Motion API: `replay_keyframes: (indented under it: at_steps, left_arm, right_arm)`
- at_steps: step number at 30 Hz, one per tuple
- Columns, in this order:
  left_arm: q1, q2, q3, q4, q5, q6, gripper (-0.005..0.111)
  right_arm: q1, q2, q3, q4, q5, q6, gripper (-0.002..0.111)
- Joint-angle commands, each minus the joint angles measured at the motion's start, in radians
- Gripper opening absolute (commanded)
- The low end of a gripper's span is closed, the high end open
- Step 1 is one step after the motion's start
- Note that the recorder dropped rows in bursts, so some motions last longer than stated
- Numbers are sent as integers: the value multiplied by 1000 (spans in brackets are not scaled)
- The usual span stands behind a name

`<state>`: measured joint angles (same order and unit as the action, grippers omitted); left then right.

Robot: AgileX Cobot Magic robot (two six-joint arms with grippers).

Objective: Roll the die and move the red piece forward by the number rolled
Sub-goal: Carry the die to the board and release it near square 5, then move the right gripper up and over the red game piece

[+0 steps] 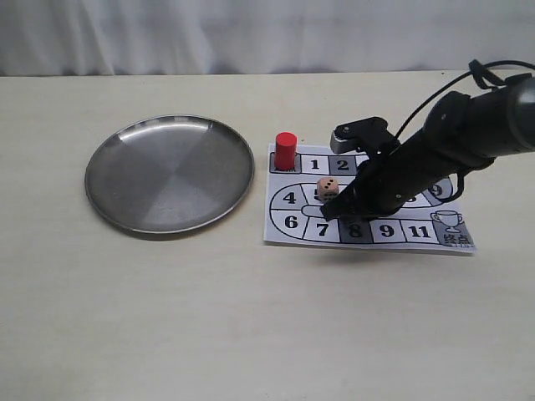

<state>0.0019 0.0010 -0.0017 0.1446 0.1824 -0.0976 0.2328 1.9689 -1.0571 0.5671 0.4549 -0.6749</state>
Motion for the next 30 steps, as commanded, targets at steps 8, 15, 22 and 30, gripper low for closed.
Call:
replay_keyframes:
  at_steps: [8,15,22,30]
  left_arm:
    - [-2,-1,2,0,-9,-1,0]
    - [-2,-1,2,0,-9,-1,0]
    - [-2,-1,2,0,-9,-1,0]
    - [-2,-1,2,0,-9,-1,0]
  right_arm:
    - [2,0,4,8,-20,-22,5]
    - [2,0,4,8,-20,-22,5]
    - [2,-12,-13,8,45,11,5]
    - [2,-135,-84,8,173,56,5]
